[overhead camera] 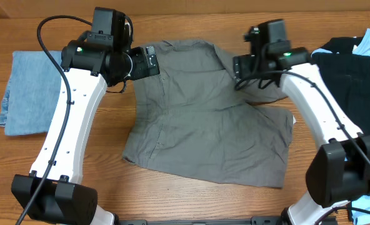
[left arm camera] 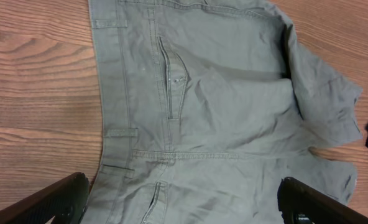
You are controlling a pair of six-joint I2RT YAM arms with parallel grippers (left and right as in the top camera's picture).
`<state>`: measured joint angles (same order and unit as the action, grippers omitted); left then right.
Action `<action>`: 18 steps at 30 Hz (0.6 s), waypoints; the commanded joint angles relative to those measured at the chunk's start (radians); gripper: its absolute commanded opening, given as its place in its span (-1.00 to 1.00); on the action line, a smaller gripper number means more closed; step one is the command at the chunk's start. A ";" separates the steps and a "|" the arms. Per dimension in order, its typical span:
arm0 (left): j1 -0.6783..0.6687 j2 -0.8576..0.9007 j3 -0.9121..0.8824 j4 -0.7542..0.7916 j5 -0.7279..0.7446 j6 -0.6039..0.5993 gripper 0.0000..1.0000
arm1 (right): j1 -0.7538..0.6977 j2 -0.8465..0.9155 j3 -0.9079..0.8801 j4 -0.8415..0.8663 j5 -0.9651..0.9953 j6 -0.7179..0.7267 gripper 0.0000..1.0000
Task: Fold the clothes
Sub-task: 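Grasp the shorts' top-right waistband with the right gripper and pull right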
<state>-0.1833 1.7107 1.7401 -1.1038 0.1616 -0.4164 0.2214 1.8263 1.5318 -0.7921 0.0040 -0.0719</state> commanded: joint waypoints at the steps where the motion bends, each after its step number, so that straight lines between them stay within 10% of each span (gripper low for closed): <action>1: -0.002 0.005 0.002 0.001 0.008 -0.003 1.00 | 0.033 0.063 -0.012 0.056 0.199 -0.169 0.37; 18: -0.002 0.005 0.002 0.000 0.008 -0.003 1.00 | 0.032 0.261 -0.014 0.089 0.085 -0.212 -0.11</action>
<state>-0.1833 1.7111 1.7401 -1.1038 0.1612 -0.4164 0.2504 2.0872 1.5219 -0.7082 0.1307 -0.2810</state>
